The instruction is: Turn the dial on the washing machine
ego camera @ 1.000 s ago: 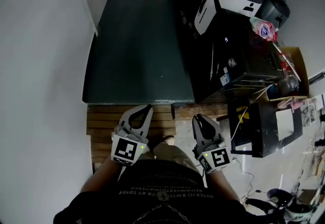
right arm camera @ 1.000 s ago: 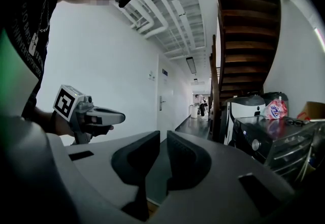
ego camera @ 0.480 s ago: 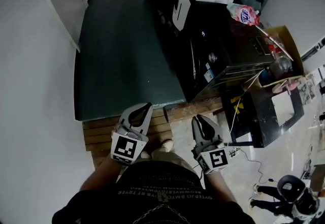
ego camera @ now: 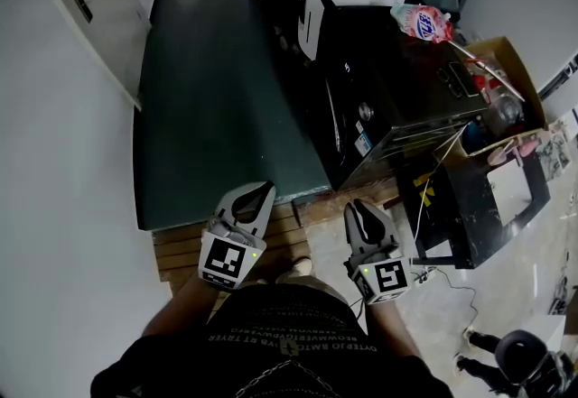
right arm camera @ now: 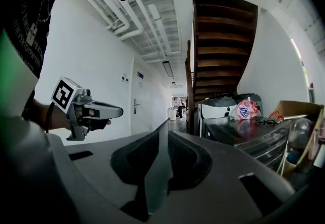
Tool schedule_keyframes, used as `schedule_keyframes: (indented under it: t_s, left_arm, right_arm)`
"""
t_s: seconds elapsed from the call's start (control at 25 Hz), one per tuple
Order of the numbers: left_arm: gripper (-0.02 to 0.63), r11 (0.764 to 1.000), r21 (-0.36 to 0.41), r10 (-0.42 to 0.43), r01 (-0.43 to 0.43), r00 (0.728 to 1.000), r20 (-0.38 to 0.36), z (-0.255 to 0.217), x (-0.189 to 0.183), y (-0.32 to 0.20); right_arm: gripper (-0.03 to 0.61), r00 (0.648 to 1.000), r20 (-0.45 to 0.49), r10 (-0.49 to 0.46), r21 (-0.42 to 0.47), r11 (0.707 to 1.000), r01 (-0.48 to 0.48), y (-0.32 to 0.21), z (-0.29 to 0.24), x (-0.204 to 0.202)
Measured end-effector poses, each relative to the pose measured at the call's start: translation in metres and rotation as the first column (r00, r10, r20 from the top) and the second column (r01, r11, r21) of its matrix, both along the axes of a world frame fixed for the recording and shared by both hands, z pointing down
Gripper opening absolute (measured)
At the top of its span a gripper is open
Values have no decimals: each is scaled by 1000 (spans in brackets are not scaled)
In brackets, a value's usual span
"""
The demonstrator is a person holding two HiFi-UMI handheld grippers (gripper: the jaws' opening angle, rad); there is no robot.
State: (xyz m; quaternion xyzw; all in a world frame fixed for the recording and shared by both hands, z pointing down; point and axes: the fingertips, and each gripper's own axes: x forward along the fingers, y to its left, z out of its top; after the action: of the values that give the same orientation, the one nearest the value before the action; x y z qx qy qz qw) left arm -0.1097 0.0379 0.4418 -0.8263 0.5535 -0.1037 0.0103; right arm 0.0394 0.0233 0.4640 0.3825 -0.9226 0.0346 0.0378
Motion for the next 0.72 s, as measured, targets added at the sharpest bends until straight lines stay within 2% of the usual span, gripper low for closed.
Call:
schedule_keyframes:
  t_s: [0.28, 0.48, 0.72]
  left_arm:
    - [5, 999, -26, -22, 22, 1000, -3, 7, 18, -34]
    - [5, 997, -56, -46, 45, 999, -16, 14, 30, -39]
    - [5, 998, -61, -12, 13, 1000, 15, 9, 52, -39]
  right_arm:
    - [57, 999, -6, -42, 4, 999, 42, -32, 9, 26]
    - [61, 999, 4, -50, -18, 999, 50, -36, 17, 44]
    - [64, 999, 20, -46, -33, 998, 47, -37, 20, 64]
